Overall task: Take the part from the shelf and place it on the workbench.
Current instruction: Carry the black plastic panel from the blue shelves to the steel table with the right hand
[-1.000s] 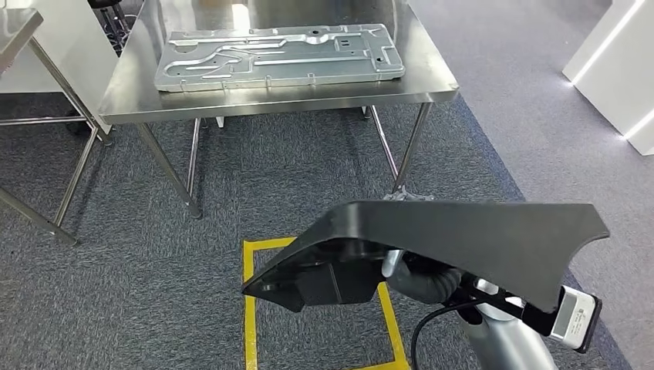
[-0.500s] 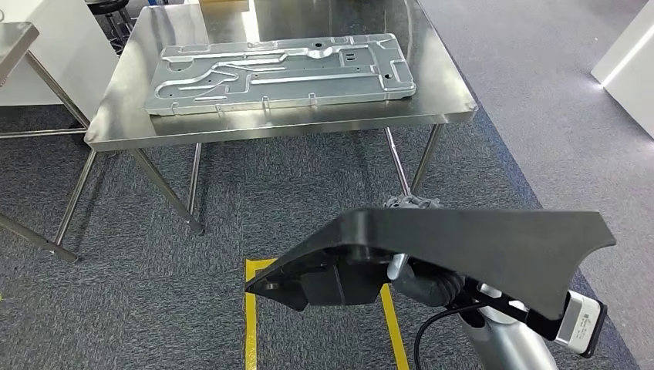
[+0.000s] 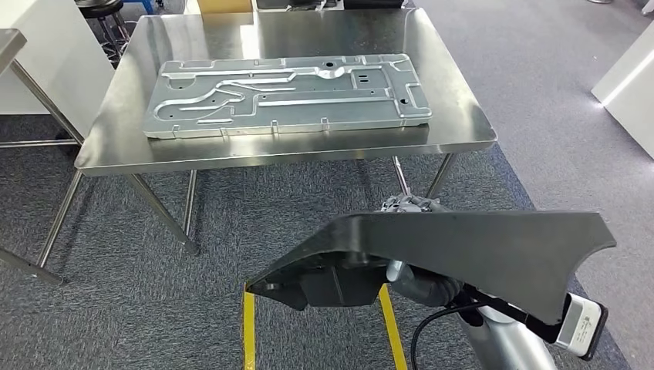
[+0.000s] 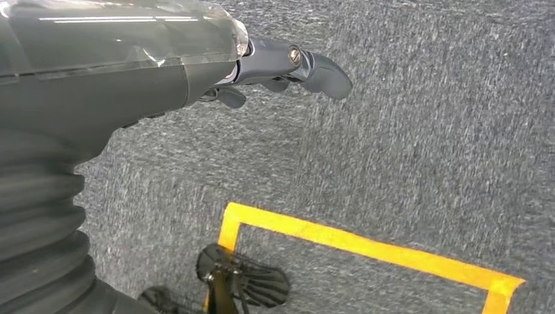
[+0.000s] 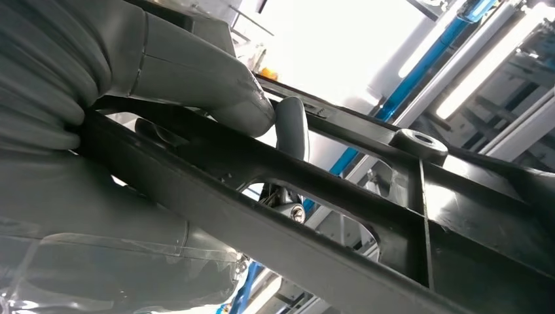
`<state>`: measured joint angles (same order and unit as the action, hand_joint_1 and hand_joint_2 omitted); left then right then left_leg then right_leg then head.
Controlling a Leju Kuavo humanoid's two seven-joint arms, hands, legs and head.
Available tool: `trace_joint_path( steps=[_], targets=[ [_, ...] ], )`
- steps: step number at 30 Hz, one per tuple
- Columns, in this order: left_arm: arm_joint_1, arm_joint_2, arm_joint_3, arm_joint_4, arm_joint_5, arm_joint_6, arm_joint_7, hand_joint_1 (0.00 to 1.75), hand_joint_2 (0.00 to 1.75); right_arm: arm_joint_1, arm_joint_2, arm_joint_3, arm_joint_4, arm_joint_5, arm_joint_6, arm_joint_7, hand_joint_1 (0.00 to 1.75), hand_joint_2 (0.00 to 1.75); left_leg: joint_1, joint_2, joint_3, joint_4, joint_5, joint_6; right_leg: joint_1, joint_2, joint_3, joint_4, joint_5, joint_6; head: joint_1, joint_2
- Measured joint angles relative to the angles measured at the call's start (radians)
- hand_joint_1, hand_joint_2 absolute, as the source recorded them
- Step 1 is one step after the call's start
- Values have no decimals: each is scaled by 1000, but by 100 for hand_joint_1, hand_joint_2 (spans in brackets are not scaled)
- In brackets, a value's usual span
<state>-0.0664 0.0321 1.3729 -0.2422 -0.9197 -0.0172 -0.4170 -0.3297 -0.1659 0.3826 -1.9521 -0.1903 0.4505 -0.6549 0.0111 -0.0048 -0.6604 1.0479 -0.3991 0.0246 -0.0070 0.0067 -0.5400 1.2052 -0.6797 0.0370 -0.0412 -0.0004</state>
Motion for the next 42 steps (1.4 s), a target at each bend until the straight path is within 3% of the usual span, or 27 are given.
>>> trace_joint_path(
  steps=[1,2,3,6,7,8,11,13,16,17,18,19,21,22,24,28,32,33,34,35,36,37,38,39,41,42],
  targets=[
    [0,0,0,0,0,0,0,0,175,1,0,0,0,0,0,0,175,175,-1,-1,4,0,-6,1,0,0,-50,64,-11,1,0,0],
    [1,0,0,0,0,0,0,0,175,2,0,0,1,0,0,0,175,175,-2,-2,10,0,-13,1,0,0,-90,101,-3,1,0,0],
    [2,0,0,0,0,0,0,0,175,3,0,0,1,0,0,0,175,175,-2,-4,18,0,-20,1,0,0,-109,97,29,-1,0,0],
    [4,-3,0,0,0,0,0,0,175,4,0,0,2,0,-1,-1,175,175,-6,-9,49,-1,-42,-3,9,0,-84,-76,182,-22,0,0],
    [4,-4,0,0,-1,0,0,0,175,3,0,0,3,0,-1,-1,175,175,-7,-11,55,-2,-47,-7,13,-1,-71,-126,208,-30,0,0],
    [4,-5,0,0,-1,0,0,0,175,3,0,0,3,0,-2,-1,175,175,-8,-13,57,-3,-50,-11,16,-1,-64,-154,217,-35,0,0],
    [4,-6,0,0,-1,1,-1,0,175,3,1,1,3,1,-2,-1,175,175,-8,-14,64,-11,-54,-25,13,-3,-51,-178,215,-44,0,0],
    [4,-6,0,0,-1,1,-2,0,175,3,2,1,2,1,-2,-1,175,175,-8,-10,52,23,-77,-35,6,-5,-32,-197,217,-52,0,0],
    [5,-5,0,0,-1,2,-3,0,175,4,3,2,3,2,-2,-1,175,175,-2,-6,-40,198,-146,-47,3,-10,-14,-205,210,-59,0,0],
    [6,-5,0,0,-1,3,-3,0,175,5,3,2,3,2,-2,0,175,175,0,-5,-69,241,-152,-51,3,-10,-9,-205,205,-59,0,0],
    [7,-5,0,0,-1,3,-3,0,175,6,3,2,3,3,-2,0,175,175,2,-3,-80,249,-138,-53,3,-10,-4,-205,200,-58,0,0],
    [8,-4,0,0,-1,3,-3,0,175,7,3,2,3,3,-2,1,175,175,4,-2,-72,218,-106,-55,2,-9,3,-205,195,-56,0,0],
    [8,-4,0,0,-1,2,-4,0,175,7,5,2,4,3,-2,3,175,175,5,0,-11,84,-34,-54,2,-9,20,-204,180,-49,0,0],
    [7,-3,0,0,-1,2,-5,0,175,6,6,2,4,3,-2,4,175,175,4,0,18,27,-17,-50,3,-8,27,-204,172,-43,0,0],
    [5,-3,0,0,-1,0,-6,0,175,6,8,2,4,4,-2,7,175,175,0,0,46,-24,-22,-37,5,-7,36,-204,163,-31,0,0],
    [7,-3,0,0,-1,-1,-6,0,175,3,8,2,4,5,-2,8,175,175,2,-2,73,-38,-32,-9,2,-7,34,-166,153,-13,0,0],
    [7,-3,0,0,-1,-1,-6,0,175,1,8,2,4,5,-2,8,175,175,2,-2,83,-41,-35,-3,0,-7,14,-124,136,-9,0,0],
    [7,-3,0,0,-1,-1,-6,0,175,1,8,2,4,5,-2,8,175,175,2,-2,85,-41,-37,-2,0,-7,-6,-93,123,-8,0,0],
    [7,-3,0,0,-1,-1,-6,0,175,1,8,2,5,5,-2,8,175,175,1,-3,87,-41,-41,-1,-1,-7,-43,-39,103,-6,0,0],
    [8,-3,0,0,-1,-1,-6,0,175,2,8,2,6,5,-2,8,175,175,0,-3,96,-41,-51,0,-1,-7,-89,6,100,-5,0,0],
    [9,-3,0,0,-1,-1,-7,0,175,3,8,2,8,6,-2,8,175,175,-1,-4,108,-41,-62,0,-1,-7,-126,29,113,-6,0,0],
    [10,-3,0,0,-2,0,-8,0,175,3,8,2,9,6,-2,8,175,175,-2,-5,123,-41,-74,-2,0,-7,-137,2,151,-10,0,0],
    [11,-4,0,0,-2,0,-8,0,175,3,8,2,11,6,-2,7,175,175,-3,-5,137,-42,-86,-4,2,-7,-127,-64,208,-18,0,0],
    [10,-4,0,0,-3,1,-9,0,175,2,9,2,11,6,-3,6,175,175,-4,-6,147,-42,-94,-8,7,-8,-108,-123,237,-25,0,0],
    [8,-6,0,0,-4,3,-10,0,175,3,10,1,13,7,-4,0,175,175,-5,-6,161,-45,-105,-20,13,-7,-87,-183,251,-37,1,0],
    [7,-7,0,0,-5,3,-10,0,175,3,10,1,14,8,-5,-3,175,175,-6,-6,168,-44,-104,-27,15,-5,-82,-187,241,-44,1,0]
  ],
)
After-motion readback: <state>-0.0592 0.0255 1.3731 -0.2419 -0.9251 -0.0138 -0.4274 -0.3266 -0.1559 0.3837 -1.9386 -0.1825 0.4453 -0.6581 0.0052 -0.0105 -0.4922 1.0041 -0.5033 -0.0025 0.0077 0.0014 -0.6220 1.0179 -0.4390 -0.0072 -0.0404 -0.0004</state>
